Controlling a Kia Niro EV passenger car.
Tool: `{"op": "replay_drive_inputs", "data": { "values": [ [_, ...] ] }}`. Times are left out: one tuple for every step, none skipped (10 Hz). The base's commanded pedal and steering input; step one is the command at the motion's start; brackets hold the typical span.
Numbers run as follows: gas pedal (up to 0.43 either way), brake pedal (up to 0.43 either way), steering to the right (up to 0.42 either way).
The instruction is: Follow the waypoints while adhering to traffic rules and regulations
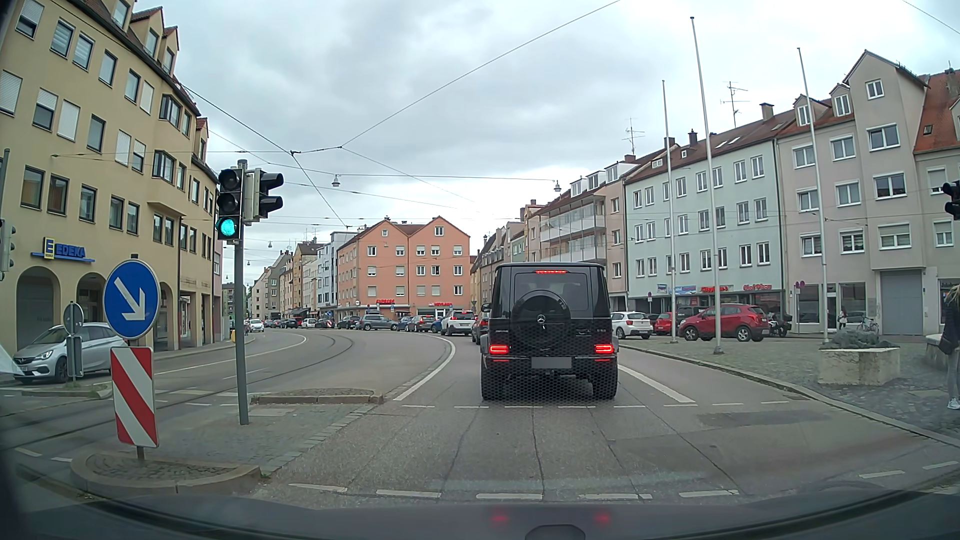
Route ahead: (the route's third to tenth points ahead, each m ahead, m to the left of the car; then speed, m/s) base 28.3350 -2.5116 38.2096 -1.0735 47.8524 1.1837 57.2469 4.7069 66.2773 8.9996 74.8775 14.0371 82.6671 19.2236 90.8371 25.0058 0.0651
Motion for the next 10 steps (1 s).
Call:
{"op": "replay_drive_inputs", "data": {
  "values": [
    [0.000, 0.128, 0.020],
    [0.000, 0.128, 0.020],
    [0.000, 0.128, 0.020],
    [0.000, 0.128, 0.020],
    [0.000, 0.128, 0.020],
    [0.000, 0.128, 0.020],
    [0.000, 0.128, 0.020],
    [0.000, 0.116, 0.020],
    [0.000, 0.116, 0.020],
    [0.000, 0.104, 0.020]
  ]
}}
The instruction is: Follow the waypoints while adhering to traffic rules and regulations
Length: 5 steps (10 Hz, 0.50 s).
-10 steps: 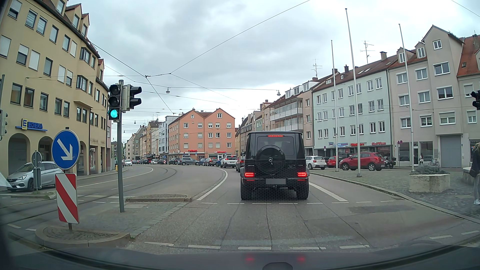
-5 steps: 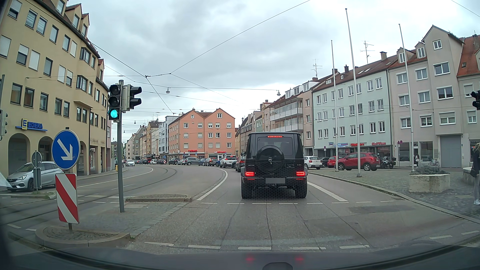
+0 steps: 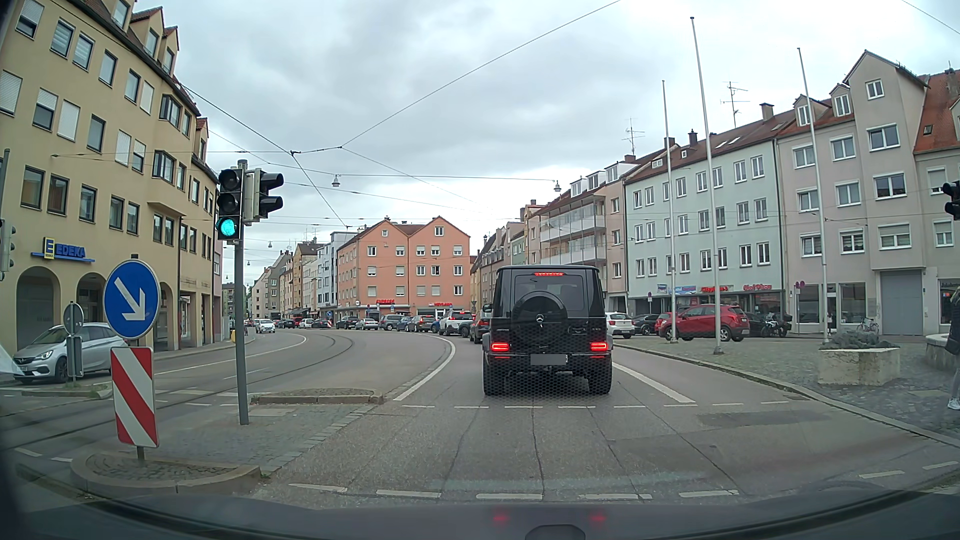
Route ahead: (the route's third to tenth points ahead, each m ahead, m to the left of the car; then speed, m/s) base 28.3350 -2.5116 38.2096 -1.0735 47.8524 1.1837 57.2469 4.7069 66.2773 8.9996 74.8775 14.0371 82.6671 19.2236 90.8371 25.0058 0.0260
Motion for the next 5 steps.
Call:
{"op": "replay_drive_inputs", "data": {
  "values": [
    [0.000, 0.000, 0.020],
    [0.000, 0.000, 0.020],
    [0.000, 0.000, 0.020],
    [0.000, 0.000, 0.020],
    [0.000, 0.000, 0.020]
  ]
}}
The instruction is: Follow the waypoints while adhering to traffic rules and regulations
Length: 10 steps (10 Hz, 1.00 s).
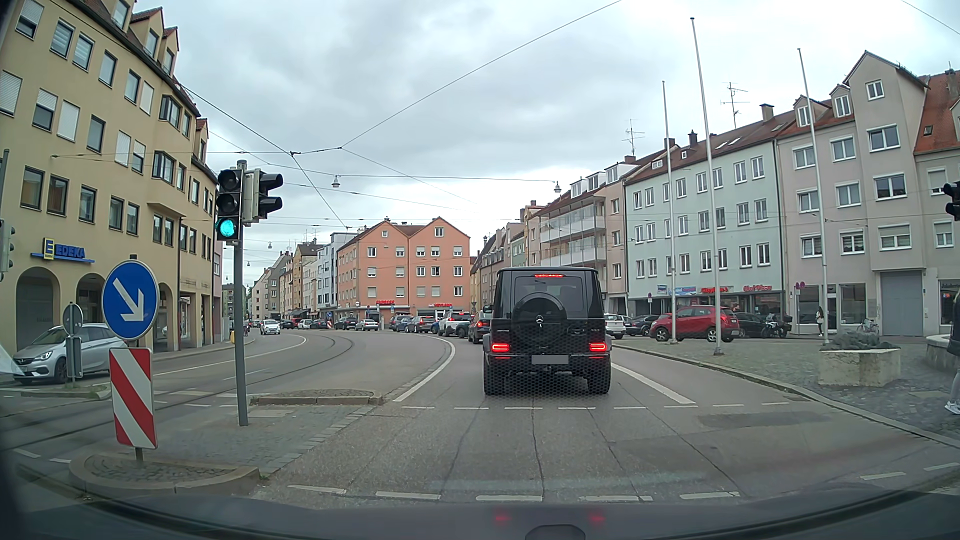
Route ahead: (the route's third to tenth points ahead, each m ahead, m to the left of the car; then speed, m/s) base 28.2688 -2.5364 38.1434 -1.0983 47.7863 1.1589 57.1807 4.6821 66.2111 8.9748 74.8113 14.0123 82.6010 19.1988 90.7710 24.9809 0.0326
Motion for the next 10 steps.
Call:
{"op": "replay_drive_inputs", "data": {
  "values": [
    [0.000, 0.000, 0.020],
    [0.000, 0.000, 0.020],
    [0.000, 0.000, 0.020],
    [0.000, 0.000, 0.020],
    [0.000, 0.000, 0.020],
    [0.000, 0.000, 0.020],
    [0.000, 0.000, 0.020],
    [0.000, 0.091, 0.020],
    [0.000, 0.159, 0.020],
    [0.000, 0.183, 0.020]
  ]
}}
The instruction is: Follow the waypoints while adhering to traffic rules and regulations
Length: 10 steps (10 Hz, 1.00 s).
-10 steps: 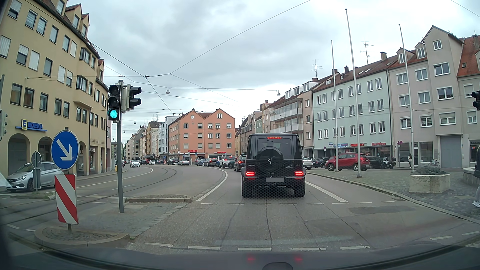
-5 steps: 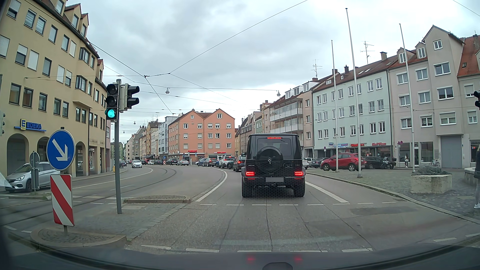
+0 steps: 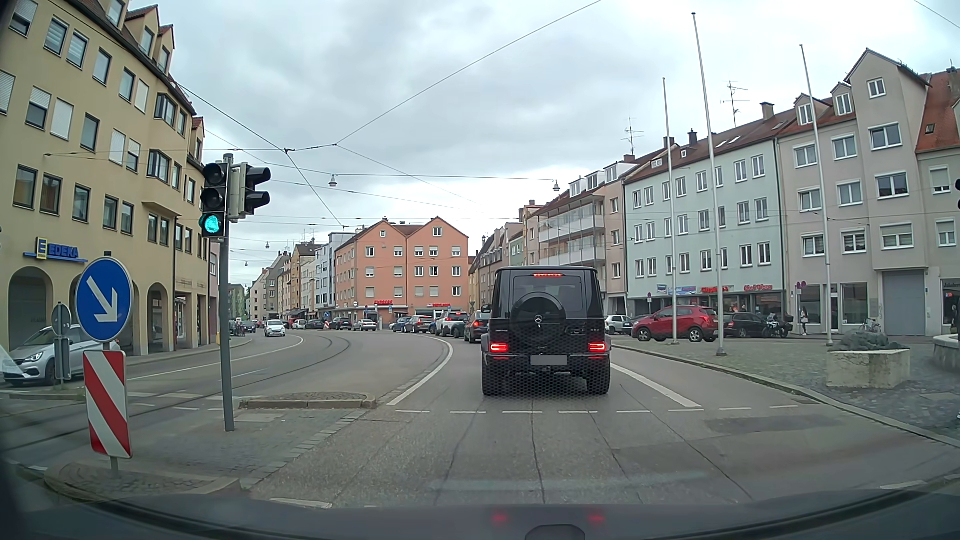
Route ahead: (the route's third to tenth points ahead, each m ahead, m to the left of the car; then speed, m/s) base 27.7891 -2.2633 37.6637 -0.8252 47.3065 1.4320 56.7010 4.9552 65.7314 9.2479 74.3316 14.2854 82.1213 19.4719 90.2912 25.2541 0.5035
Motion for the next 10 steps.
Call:
{"op": "replay_drive_inputs", "data": {
  "values": [
    [0.000, 0.195, 0.020],
    [0.000, 0.207, 0.020],
    [0.000, 0.207, 0.020],
    [0.000, 0.207, 0.020],
    [0.000, 0.207, 0.020],
    [0.000, 0.207, 0.020],
    [0.000, 0.207, 0.020],
    [0.000, 0.207, 0.020],
    [0.000, 0.207, 0.020],
    [0.000, 0.201, 0.020]
  ]
}}
